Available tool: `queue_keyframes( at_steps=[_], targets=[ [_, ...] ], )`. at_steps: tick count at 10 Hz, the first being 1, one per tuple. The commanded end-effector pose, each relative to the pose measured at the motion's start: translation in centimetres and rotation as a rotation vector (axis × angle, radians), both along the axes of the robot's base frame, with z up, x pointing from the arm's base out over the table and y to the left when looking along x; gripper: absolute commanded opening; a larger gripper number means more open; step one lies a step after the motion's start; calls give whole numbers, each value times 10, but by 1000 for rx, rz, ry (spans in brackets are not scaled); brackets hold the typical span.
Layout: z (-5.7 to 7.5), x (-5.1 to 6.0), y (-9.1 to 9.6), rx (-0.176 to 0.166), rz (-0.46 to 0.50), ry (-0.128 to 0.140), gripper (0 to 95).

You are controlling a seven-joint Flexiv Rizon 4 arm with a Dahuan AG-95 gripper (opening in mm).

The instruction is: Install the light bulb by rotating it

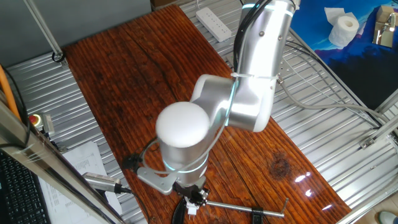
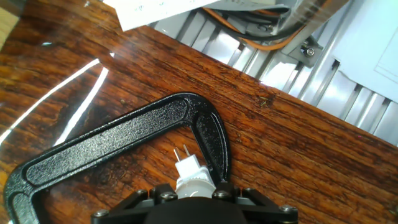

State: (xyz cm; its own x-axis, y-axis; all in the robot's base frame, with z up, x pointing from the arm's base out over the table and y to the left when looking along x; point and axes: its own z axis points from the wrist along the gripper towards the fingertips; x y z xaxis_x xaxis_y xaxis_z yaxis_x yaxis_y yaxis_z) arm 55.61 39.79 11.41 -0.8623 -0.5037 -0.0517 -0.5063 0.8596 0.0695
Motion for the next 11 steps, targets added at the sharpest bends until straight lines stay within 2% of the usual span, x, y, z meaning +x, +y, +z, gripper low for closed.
queue_keyframes(
  at_steps=[1, 11],
  targets=[
    [-3, 4, 3, -13, 0, 4, 190],
    [-7, 5, 1, 9, -5, 12, 190]
  ],
)
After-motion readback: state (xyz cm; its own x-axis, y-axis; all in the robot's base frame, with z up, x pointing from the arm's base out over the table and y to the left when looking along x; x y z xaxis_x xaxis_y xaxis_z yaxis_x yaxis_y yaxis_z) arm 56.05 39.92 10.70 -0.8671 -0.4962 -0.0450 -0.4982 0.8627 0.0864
